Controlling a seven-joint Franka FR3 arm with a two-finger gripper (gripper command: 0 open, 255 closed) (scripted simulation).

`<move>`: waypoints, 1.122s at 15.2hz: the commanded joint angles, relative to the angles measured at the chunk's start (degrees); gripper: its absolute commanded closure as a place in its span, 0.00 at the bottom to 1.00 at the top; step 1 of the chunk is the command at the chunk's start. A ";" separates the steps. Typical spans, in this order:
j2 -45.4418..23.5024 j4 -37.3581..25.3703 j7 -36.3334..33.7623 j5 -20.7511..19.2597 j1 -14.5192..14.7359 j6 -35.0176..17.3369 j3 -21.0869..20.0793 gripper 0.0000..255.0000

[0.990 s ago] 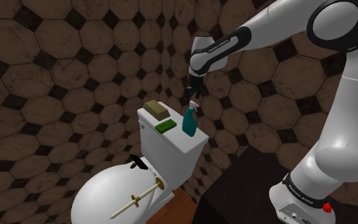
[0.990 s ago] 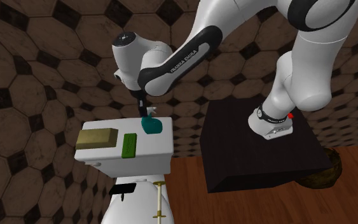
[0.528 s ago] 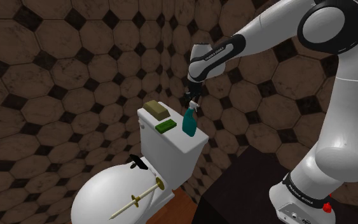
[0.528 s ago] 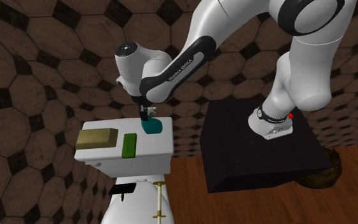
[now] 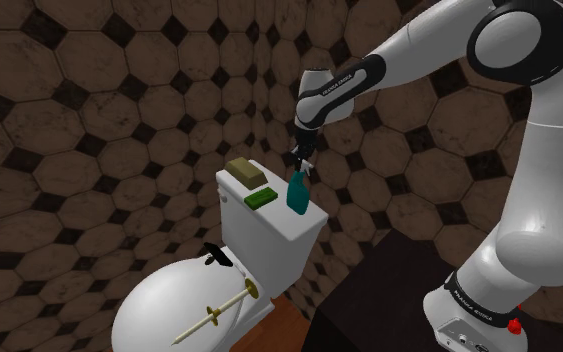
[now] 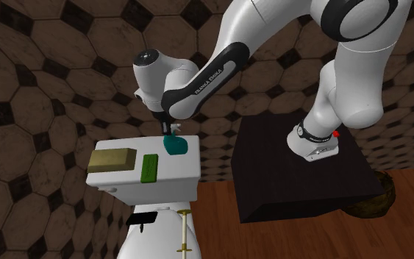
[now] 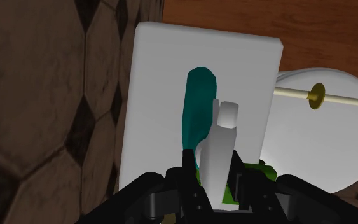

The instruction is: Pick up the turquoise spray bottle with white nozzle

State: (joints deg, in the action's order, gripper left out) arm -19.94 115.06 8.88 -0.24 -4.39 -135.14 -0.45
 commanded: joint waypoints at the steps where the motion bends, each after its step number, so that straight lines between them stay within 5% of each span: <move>1: -0.01 0.01 0.00 0.00 0.00 0.00 0.00 1.00; 17: 6.54 -3.27 0.14 0.09 -0.08 9.85 -0.01 1.00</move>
State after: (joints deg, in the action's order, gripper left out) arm -13.82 111.99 8.92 -0.17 -4.41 -125.93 -0.49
